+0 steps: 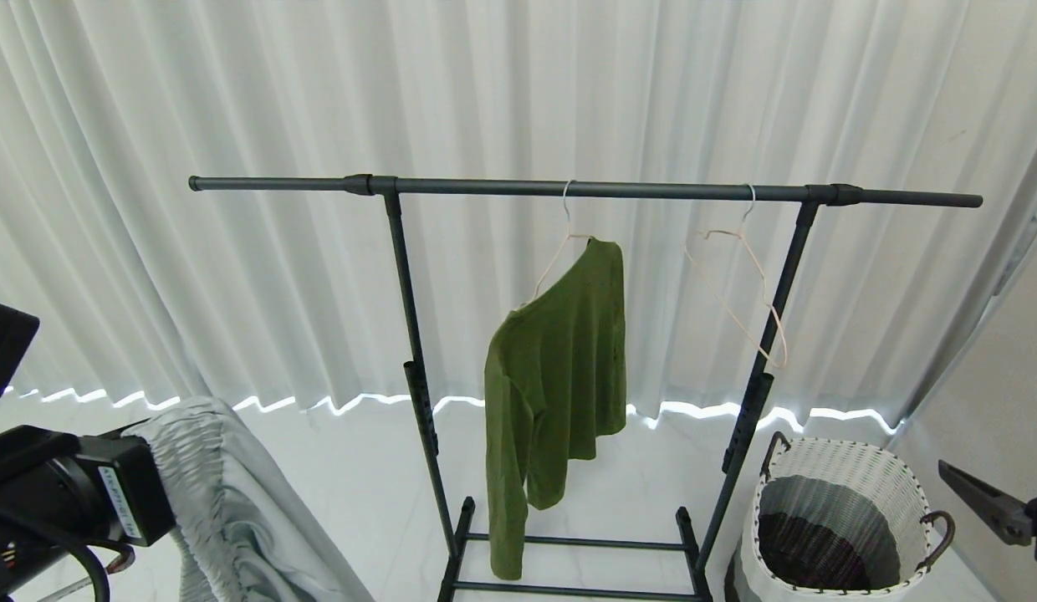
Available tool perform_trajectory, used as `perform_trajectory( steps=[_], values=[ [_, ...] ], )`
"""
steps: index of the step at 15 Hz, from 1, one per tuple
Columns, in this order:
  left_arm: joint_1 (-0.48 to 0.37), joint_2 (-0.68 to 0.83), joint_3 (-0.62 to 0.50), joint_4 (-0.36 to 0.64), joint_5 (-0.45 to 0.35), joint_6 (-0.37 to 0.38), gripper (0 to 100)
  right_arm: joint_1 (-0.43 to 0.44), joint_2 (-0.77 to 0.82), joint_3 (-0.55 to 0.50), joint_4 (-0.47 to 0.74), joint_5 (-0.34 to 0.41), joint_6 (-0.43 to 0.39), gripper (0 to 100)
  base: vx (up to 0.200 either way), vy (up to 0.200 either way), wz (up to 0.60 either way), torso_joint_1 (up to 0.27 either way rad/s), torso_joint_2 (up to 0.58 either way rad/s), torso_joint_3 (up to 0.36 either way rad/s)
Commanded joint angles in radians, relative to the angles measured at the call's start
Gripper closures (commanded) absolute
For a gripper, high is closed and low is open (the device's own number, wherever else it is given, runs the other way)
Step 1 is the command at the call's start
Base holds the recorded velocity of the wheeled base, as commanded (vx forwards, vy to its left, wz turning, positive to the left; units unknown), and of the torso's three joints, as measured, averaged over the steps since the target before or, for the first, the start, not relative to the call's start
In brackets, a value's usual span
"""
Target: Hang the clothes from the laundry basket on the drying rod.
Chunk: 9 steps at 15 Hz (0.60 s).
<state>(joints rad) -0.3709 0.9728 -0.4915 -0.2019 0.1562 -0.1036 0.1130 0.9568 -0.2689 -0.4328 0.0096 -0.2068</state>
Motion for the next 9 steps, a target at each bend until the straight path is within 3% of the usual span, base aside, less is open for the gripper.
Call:
perform_trajectory(
  steps=[1,9],
  values=[
    [0.0,0.004,0.001,-0.001,0.0,0.002,100,0.001,-0.016,0.004,0.003,0.0,-0.005,0,0.0,0.0,0.0,0.0,0.0,0.0],
    [0.0,0.004,0.007,-0.001,0.002,0.013,100,0.001,0.008,0.002,0.003,-0.002,-0.005,0,0.0,0.0,0.0,0.0,0.0,0.0]
  ],
)
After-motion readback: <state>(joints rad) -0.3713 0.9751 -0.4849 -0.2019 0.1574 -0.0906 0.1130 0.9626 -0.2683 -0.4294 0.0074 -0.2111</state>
